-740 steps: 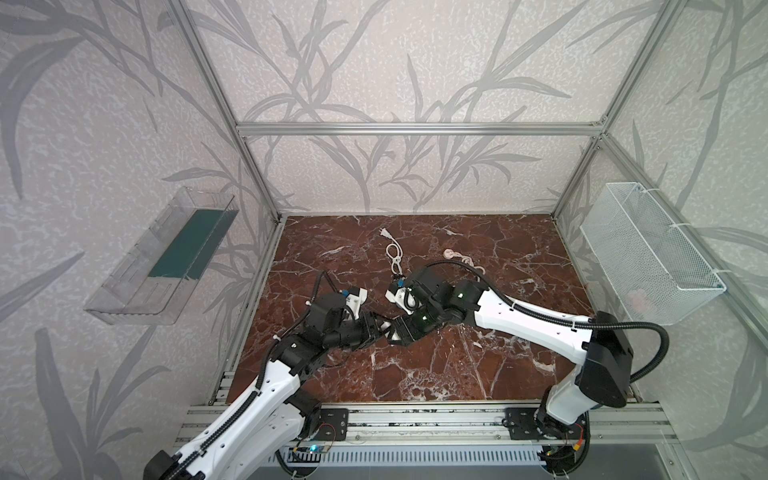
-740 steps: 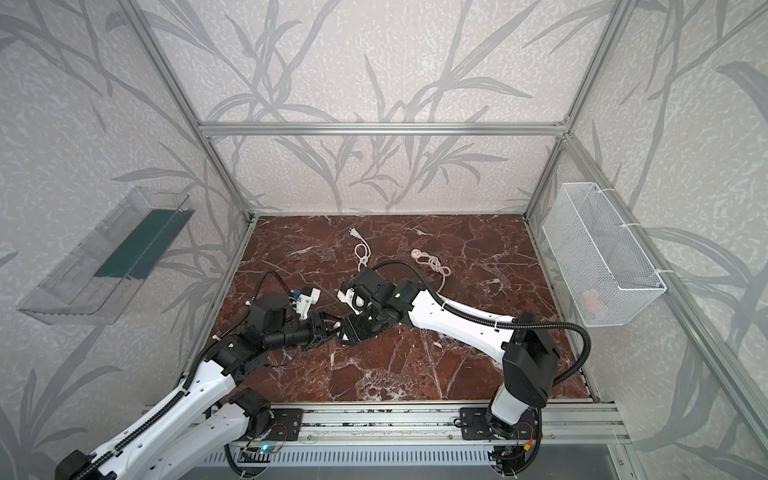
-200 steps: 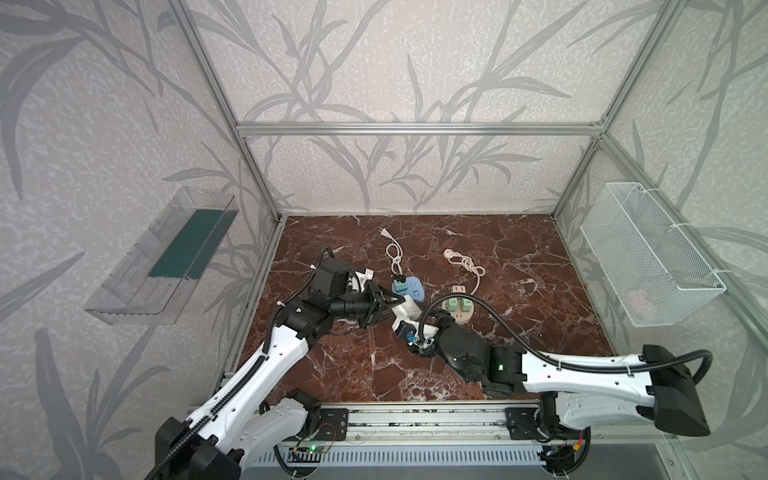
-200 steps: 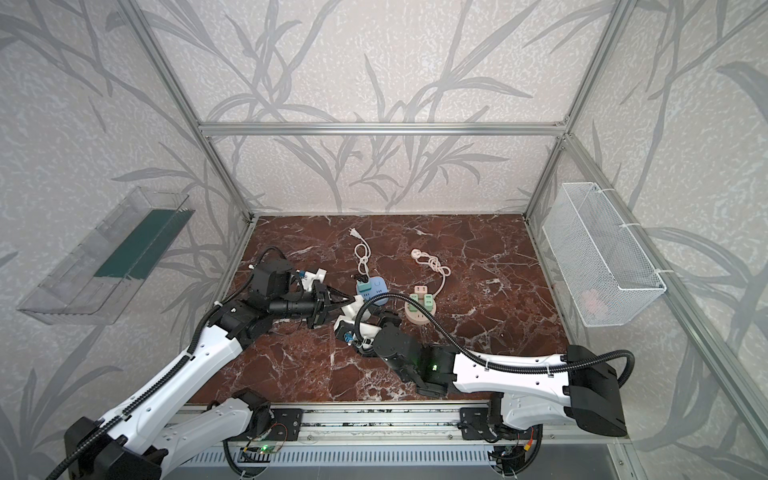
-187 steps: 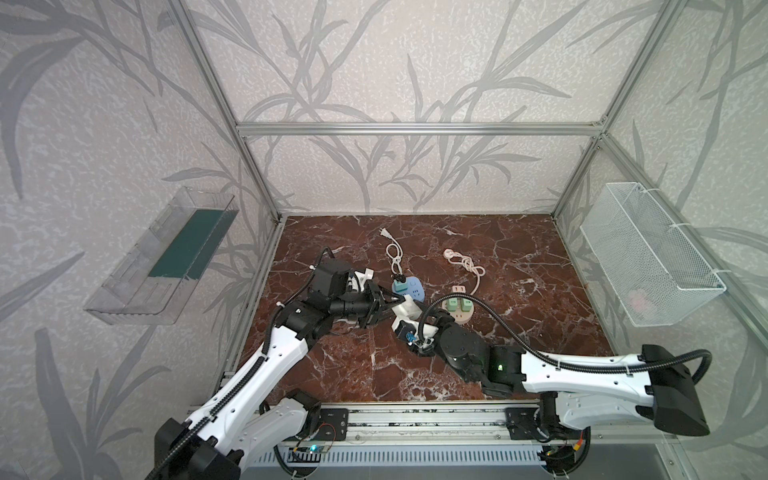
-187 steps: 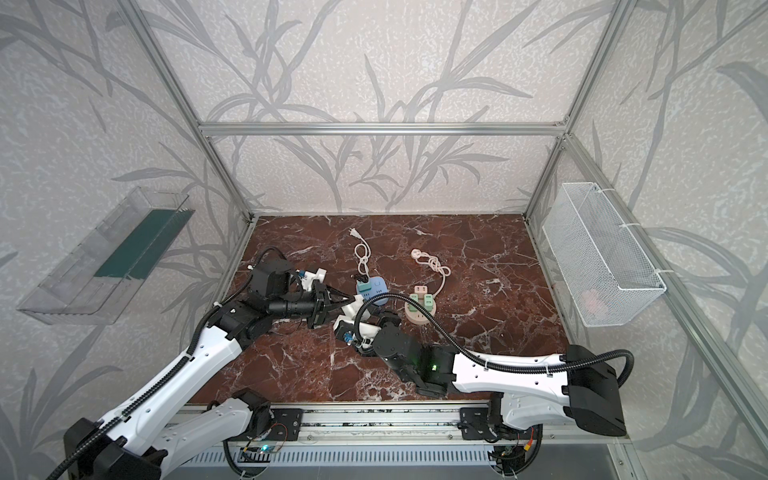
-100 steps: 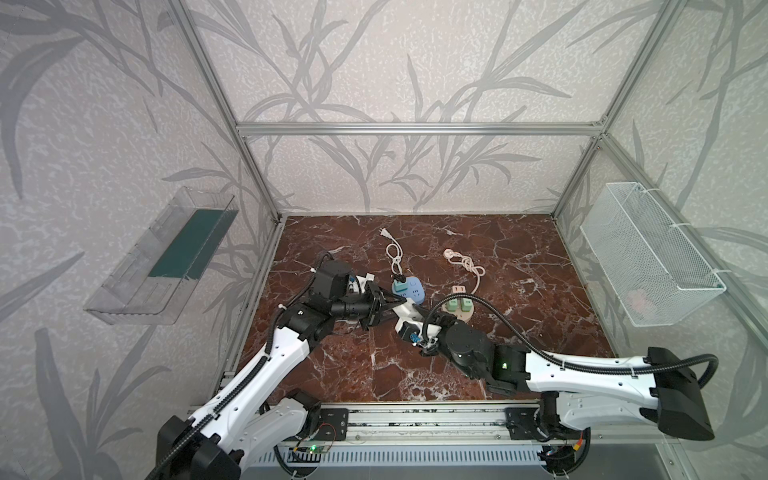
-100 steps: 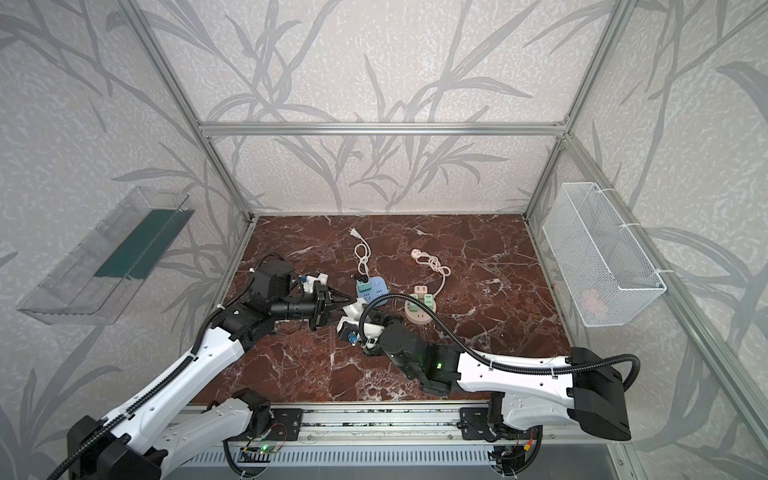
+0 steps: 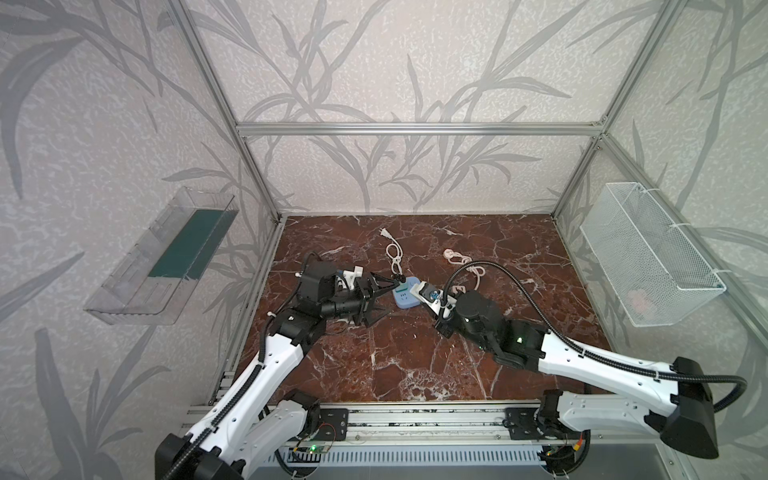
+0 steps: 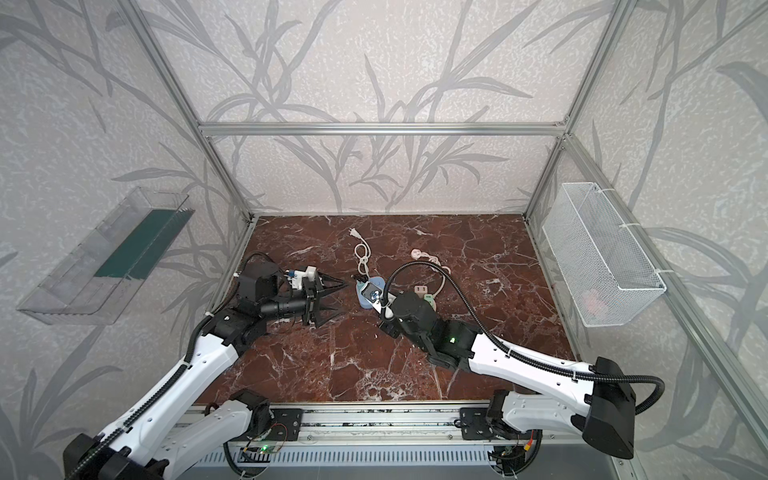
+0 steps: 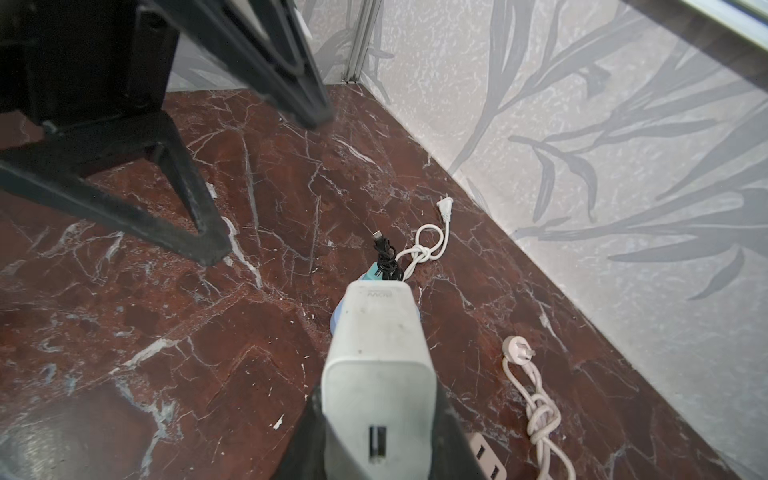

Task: Insert the plug
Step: 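Carry the white charger over the light-blue strip with the right gripper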

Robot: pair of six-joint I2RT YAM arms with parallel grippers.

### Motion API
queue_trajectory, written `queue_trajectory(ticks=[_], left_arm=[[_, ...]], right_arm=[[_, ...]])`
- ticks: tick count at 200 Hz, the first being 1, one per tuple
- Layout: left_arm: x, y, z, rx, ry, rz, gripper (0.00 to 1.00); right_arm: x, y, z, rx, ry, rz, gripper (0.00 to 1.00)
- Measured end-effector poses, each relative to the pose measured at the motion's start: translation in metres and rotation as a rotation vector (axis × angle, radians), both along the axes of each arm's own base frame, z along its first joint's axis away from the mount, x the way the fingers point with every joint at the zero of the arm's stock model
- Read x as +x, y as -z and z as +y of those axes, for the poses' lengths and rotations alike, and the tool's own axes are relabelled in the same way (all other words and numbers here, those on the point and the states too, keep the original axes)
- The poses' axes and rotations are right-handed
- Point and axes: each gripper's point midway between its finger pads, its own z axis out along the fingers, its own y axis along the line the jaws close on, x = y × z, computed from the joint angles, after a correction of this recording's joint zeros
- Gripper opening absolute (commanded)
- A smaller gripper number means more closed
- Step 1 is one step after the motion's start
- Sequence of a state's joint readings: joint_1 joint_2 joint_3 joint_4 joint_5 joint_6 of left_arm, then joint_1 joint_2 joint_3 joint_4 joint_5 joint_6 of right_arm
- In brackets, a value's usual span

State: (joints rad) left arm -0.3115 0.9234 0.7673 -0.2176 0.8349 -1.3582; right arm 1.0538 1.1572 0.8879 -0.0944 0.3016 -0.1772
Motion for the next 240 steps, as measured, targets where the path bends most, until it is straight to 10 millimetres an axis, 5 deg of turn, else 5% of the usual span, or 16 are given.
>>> queue_trajectory(ticks=[106,135,185,240], left_arm=[[-0.013,0.034,0.028,0.216,-0.011,-0.051,0.86],[-0.018,0.039,0.044,0.378,-0.029,-0.103,0.83],[-0.040,0.016,0.054,0.706,0.017,-0.324,0.80],[-0.047,0.053,0.047,1.043,0.177,-0.381,0.80]], right_arm=[[0.036,-0.008,0.004,0.058,0.145,0.424,0.00],[0.045,-0.010,0.001,0.081,0.210,0.494,0.00],[0.074,-0.020,-0.005,0.131,0.336,0.563,0.00],[0.091,-0.016,0.003,0.136,0.405,0.629,0.00]])
